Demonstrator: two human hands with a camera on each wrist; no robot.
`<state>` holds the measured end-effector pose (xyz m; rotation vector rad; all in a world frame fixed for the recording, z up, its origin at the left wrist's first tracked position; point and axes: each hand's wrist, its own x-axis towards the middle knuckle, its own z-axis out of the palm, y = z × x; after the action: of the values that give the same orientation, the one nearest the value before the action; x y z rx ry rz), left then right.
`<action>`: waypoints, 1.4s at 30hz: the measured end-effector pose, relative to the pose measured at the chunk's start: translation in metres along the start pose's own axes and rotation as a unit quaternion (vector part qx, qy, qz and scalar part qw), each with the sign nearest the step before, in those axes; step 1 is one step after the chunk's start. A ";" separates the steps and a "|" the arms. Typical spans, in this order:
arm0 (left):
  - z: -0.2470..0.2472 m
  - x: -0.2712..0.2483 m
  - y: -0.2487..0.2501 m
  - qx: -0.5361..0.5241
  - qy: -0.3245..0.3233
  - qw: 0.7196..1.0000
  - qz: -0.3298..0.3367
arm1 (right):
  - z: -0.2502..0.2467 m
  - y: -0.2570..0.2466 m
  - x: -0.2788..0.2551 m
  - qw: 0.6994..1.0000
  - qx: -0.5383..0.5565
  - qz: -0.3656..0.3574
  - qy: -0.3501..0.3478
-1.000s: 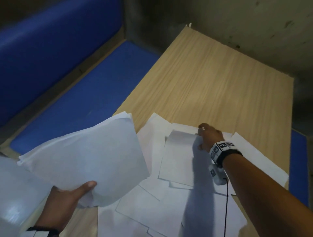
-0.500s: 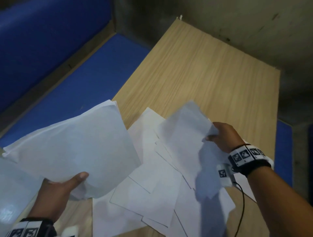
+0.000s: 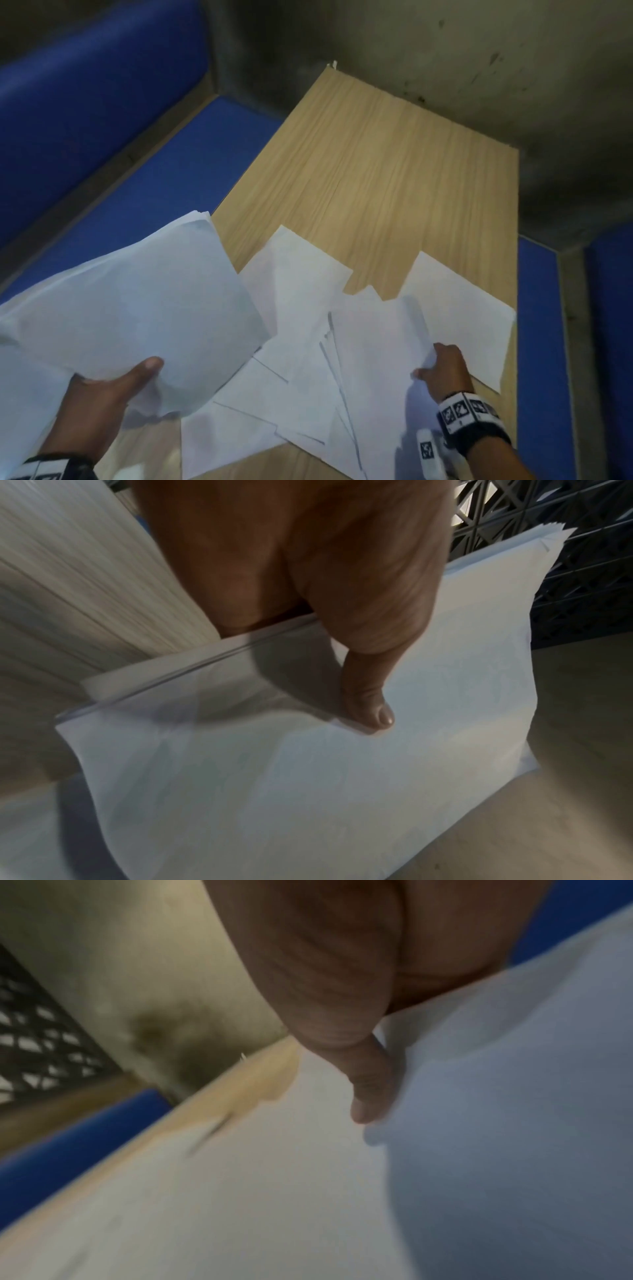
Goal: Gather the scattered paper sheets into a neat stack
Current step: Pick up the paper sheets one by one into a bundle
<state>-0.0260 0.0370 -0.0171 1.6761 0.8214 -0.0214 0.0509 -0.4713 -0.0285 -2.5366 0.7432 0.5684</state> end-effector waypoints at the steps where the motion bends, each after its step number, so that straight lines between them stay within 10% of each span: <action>1: 0.000 -0.003 0.001 0.001 -0.005 1.000 -0.003 | 0.008 0.005 -0.003 1.000 -0.017 0.011 0.001; 8: 0.009 -0.017 0.004 -0.002 -0.016 1.000 0.026 | 0.015 0.009 -0.007 0.996 -0.059 0.065 0.014; 16: 0.032 -0.038 0.025 -0.037 -0.038 0.998 0.031 | -0.029 0.018 -0.047 0.994 0.094 -0.062 0.002; 27: 0.083 -0.063 0.035 -0.159 -0.144 0.976 -0.042 | -0.147 0.051 -0.142 0.947 0.246 -0.099 0.183; 39: 0.115 -0.129 0.048 -0.176 -0.365 0.896 -0.184 | 0.004 -0.017 -0.170 0.811 0.527 -0.022 -0.255; 42: 0.110 -0.131 0.046 -0.146 -0.329 0.911 -0.202 | 0.042 -0.006 -0.163 0.849 0.469 -0.028 -0.242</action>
<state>-0.0553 -0.1250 0.0471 1.0778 0.5946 -0.6852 -0.0826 -0.3796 0.0191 -1.4200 0.5509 0.5918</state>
